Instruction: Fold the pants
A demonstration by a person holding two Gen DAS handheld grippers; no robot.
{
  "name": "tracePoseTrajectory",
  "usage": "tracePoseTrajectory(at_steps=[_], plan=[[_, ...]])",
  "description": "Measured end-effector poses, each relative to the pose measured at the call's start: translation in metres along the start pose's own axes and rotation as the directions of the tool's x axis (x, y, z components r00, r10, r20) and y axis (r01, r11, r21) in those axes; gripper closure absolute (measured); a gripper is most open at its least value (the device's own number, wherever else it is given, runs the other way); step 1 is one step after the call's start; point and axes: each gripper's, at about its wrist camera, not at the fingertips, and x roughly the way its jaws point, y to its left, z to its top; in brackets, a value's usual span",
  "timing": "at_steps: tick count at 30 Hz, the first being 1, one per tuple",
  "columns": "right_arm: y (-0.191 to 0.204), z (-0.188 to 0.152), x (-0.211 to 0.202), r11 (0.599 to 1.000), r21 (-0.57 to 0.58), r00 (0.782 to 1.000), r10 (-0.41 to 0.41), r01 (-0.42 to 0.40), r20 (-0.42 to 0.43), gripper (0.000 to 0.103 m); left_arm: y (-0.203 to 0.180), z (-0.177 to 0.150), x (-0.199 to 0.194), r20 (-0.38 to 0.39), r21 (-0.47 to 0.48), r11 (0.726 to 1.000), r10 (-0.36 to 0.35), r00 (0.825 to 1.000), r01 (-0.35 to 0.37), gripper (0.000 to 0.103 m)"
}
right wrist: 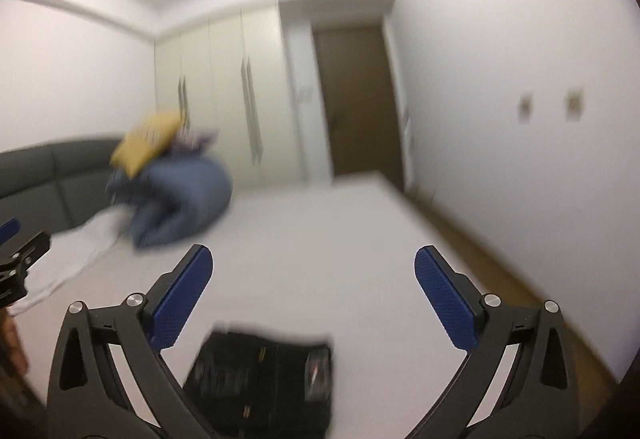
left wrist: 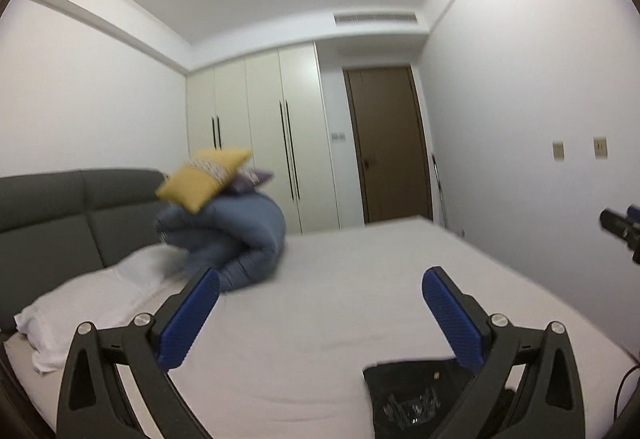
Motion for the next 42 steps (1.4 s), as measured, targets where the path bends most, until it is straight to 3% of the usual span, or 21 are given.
tracePoseTrajectory(at_steps=[3,6,8,11,16,20,23,26,30,34,38,42], plan=[[0.01,0.031,-0.041,0.998,-0.04,0.994,-0.034,0.039,0.106,0.0,0.013,0.014,-0.029,0.048,-0.048,0.999,-0.021,0.999,0.024,0.0],[0.015,0.053,-0.071,0.998,-0.051,0.987,-0.023,0.032,0.159,0.0,0.036,0.027,-0.049,0.068,-0.109,0.994,0.018,0.998,-0.011,0.0],[0.019,0.067,-0.089,0.998,-0.066,0.984,-0.012,0.024,0.175,0.0,0.043,0.038,-0.058,0.048,-0.095,0.995,0.016,0.999,-0.012,0.0],[0.019,0.082,-0.111,0.997,-0.073,0.982,-0.014,0.028,0.188,0.0,0.043,0.049,-0.061,0.007,-0.062,0.996,0.072,0.997,-0.072,0.0],[0.028,0.09,-0.147,0.995,-0.09,0.994,-0.04,0.049,0.098,0.0,0.037,0.04,-0.046,-0.141,-0.108,0.994,-0.012,0.99,-0.004,0.0],[0.048,0.073,-0.146,0.991,-0.122,0.997,-0.062,0.057,-0.035,0.0,0.019,0.01,-0.023,-0.305,-0.124,0.992,-0.052,0.951,0.014,0.0],[0.047,0.05,-0.134,0.995,-0.087,0.984,-0.059,0.044,-0.167,0.0,0.001,-0.028,-0.01,-0.443,-0.123,0.992,-0.051,0.895,-0.004,0.0],[0.034,0.023,-0.117,0.998,-0.02,0.941,-0.056,0.052,-0.333,0.0,-0.008,-0.068,0.003,-0.553,-0.148,0.989,-0.082,0.829,-0.001,0.0],[0.017,-0.011,-0.099,0.995,0.027,0.86,-0.07,0.097,-0.506,0.0,-0.016,-0.108,0.017,-0.637,-0.153,0.988,-0.098,0.765,-0.001,0.0],[0.032,-0.027,-0.087,0.994,0.001,0.817,-0.087,0.107,-0.57,0.0,-0.023,-0.135,0.02,-0.679,-0.161,0.987,-0.108,0.726,-0.004,0.0],[0.045,-0.036,-0.092,0.996,-0.031,0.798,-0.083,0.081,-0.597,0.0,-0.028,-0.146,0.02,-0.695,-0.15,0.989,-0.104,0.712,-0.002,0.0],[0.05,-0.052,-0.071,0.997,-0.047,0.786,-0.078,0.062,-0.614,0.0,-0.029,-0.149,0.022,-0.7,-0.142,0.99,-0.099,0.707,-0.002,0.0]])
